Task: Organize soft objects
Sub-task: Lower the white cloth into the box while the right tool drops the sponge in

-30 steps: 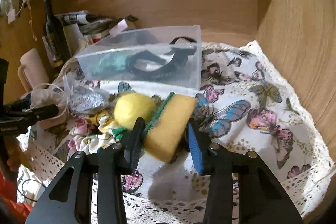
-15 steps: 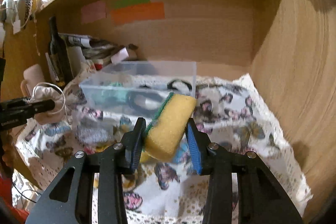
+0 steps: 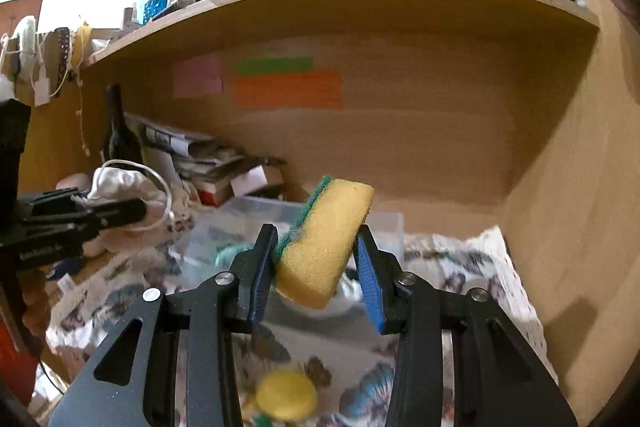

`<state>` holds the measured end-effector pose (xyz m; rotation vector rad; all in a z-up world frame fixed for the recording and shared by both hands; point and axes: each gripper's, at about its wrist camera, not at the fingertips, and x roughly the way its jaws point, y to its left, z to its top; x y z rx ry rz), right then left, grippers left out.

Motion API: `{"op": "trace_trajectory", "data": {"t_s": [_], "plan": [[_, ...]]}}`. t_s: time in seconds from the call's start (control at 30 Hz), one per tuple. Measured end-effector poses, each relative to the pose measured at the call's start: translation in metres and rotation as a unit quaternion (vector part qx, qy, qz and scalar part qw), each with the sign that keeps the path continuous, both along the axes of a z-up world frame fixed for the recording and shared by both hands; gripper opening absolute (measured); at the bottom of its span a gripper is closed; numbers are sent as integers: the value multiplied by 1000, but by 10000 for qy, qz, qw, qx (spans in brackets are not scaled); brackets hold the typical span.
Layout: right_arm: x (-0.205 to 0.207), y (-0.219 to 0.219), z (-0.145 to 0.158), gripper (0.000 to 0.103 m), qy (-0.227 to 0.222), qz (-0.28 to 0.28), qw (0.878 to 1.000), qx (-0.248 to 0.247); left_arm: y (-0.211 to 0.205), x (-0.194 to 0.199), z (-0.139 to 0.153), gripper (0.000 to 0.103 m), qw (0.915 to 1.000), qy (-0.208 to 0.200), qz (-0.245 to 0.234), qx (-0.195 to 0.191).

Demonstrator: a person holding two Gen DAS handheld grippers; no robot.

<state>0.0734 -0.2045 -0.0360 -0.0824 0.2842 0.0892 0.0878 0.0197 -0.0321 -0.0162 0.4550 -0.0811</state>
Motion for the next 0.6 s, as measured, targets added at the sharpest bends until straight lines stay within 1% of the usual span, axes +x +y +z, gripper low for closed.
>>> {"op": "trace_trajectory", "data": {"t_s": [0.1,0.27,0.47,0.6], "plan": [[18,8,1,37,67,26,9997,-216,-3,16,3,37,10000,8,-10,10],[51,13,-7,37,399,43,9983,-423,-6,41,-5,37,9999,142,14,72],[81,7,-23,37,886,-108,9953,-371,-2,72,-24,37,9986,508,86,-70],[96,6,-36,37,1207,-120,9921,-333,-4,90,-41,37,9971,747,148,28]]}}
